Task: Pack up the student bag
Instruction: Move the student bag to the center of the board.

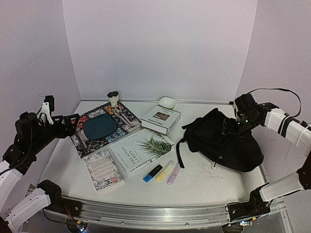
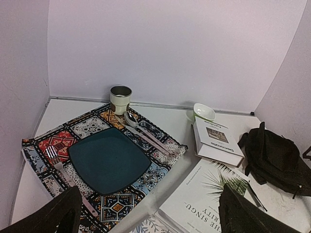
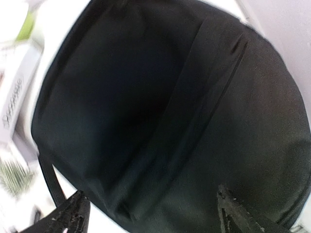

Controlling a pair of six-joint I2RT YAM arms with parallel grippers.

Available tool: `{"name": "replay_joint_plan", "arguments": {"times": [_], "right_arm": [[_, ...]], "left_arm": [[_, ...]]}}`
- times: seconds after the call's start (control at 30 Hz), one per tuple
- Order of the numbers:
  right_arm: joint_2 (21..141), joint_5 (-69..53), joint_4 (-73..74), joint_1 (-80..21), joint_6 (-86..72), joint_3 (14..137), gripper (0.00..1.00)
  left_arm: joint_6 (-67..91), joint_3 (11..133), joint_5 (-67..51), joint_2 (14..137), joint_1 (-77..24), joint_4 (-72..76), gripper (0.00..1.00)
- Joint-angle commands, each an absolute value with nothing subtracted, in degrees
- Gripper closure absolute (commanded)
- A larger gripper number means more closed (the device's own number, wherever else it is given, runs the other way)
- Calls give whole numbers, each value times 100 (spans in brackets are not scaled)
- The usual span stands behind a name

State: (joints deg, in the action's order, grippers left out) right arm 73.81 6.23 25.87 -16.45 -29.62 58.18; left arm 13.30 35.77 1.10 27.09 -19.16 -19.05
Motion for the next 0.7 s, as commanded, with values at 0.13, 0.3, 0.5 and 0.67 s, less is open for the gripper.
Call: {"name": "replay_joint_plan", "arguments": {"times": [0.13,0.3,0.5,0.67], "right_arm": [[7738,219,3666,-2182,-1864,5706,7],[8157,606,3900,-2466,-1848,5746,7],[8644,657,3911,-2555,-1882,5751,7],[9118,1015,3897,-2642,-2065,5825,18]], "left_arm": [[1217,3630,18,2814,-1925,-1759,1],[1215,3630,19,2811,-1925,-1757,0],[1213,3630,18,2787,-1925,-1758,0],[1204,3630,18,2778,-1925,-1753,0]]}}
